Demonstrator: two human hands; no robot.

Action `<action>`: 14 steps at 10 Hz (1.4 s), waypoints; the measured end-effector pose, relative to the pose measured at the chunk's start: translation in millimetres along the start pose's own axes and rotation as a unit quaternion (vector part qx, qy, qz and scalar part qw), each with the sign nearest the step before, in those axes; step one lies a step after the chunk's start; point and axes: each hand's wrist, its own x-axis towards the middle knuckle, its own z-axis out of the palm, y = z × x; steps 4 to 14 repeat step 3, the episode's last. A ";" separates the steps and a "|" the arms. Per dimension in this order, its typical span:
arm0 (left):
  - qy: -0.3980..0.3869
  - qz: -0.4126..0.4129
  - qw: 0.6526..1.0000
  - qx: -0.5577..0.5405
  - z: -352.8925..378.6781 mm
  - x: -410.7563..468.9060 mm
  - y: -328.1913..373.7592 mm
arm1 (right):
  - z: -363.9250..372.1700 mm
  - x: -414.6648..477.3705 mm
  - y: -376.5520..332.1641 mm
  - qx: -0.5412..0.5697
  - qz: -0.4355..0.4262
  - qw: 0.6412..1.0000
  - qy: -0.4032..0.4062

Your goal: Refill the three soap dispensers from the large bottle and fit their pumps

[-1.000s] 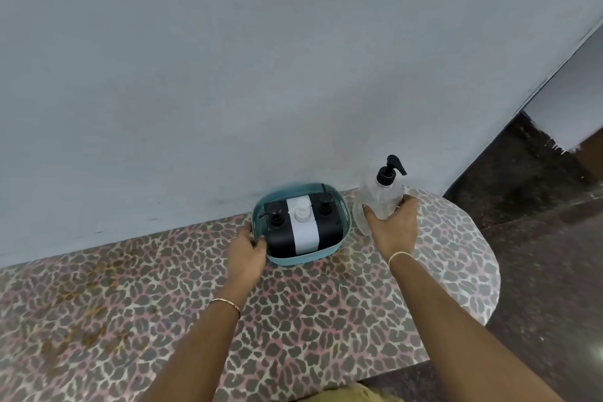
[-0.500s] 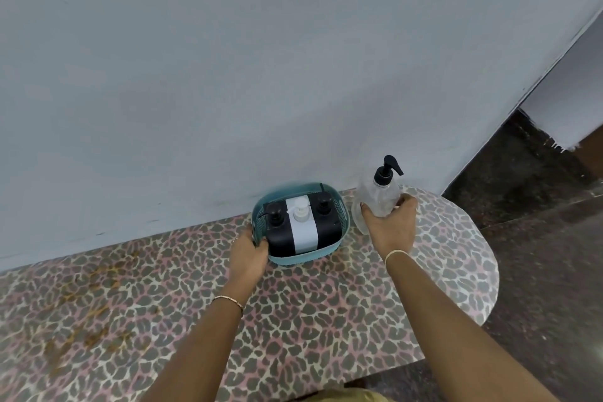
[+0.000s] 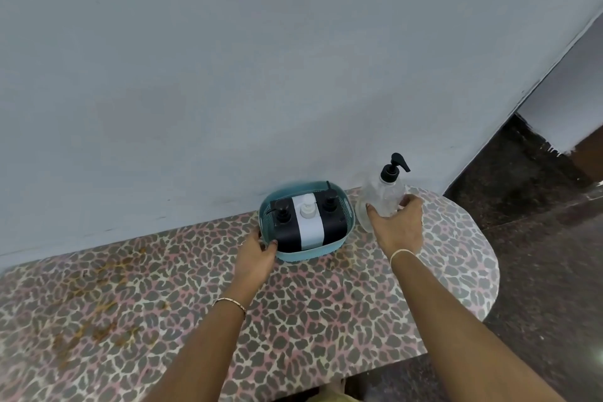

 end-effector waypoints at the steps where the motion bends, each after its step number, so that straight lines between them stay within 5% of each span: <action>1: -0.016 0.013 1.000 -0.014 -3.6 -3.4 -6.6 | -3.3 -8.7 -1.1 -0.005 -0.005 1.000 0.009; 14: -0.039 0.043 0.998 0.000 -27.8 -23.8 -10.6 | -9.7 -48.7 -7.5 -0.008 -0.001 0.999 0.053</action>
